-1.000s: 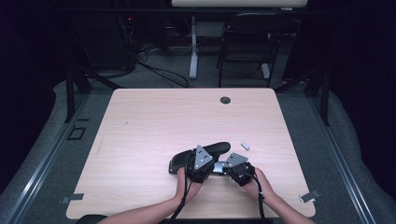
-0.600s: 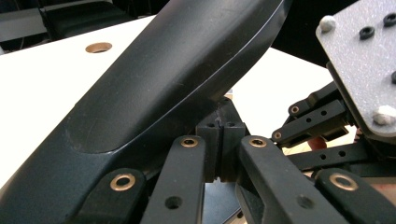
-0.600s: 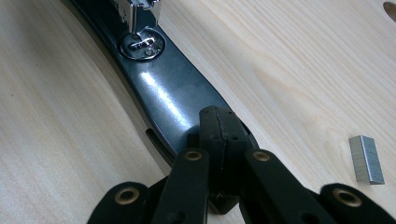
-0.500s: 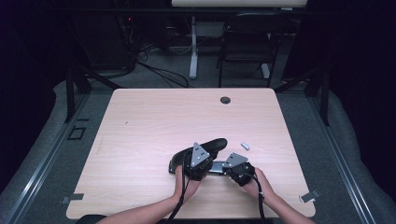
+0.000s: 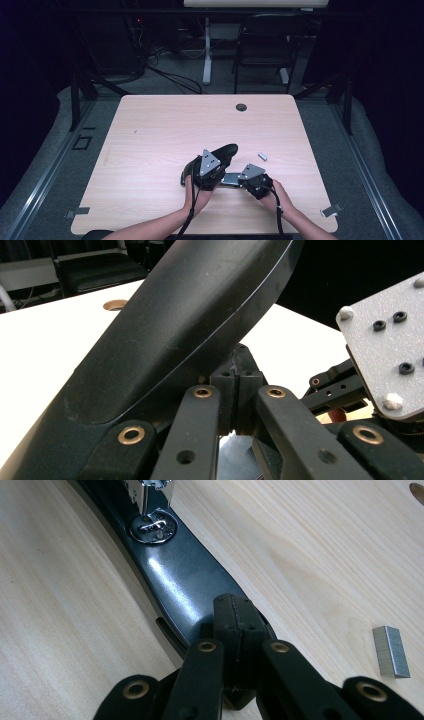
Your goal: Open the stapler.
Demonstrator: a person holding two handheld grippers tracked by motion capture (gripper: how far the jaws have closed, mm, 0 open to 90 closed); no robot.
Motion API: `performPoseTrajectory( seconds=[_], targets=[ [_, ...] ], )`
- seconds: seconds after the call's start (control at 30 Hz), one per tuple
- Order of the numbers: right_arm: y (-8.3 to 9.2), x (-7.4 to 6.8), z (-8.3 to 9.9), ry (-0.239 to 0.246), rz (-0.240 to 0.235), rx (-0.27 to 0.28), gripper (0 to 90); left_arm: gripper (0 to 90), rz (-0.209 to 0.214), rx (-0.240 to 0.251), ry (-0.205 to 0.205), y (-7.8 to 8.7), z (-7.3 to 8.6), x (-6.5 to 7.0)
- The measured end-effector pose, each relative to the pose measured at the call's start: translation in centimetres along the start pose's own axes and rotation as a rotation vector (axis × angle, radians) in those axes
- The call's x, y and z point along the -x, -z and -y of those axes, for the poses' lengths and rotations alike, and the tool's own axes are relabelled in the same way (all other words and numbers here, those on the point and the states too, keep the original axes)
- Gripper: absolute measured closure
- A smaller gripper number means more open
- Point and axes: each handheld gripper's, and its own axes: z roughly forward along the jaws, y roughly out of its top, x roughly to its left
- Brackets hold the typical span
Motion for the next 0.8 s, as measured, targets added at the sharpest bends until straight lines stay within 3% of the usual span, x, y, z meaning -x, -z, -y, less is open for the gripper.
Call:
performPoseTrajectory(
  seconds=[0.2, 0.8],
  targets=[
    [0.0, 0.0, 0.0, 0.000, 0.001, -0.003, 90.0, 90.0, 0.006, 0.014, -0.014, 0.4, -0.4, 0.1],
    [0.0, 0.0, 0.0, -0.004, -0.003, -0.009, 90.0, 90.0, -0.003, 0.041, 0.017, 1.6, -1.2, -0.7]
  ],
)
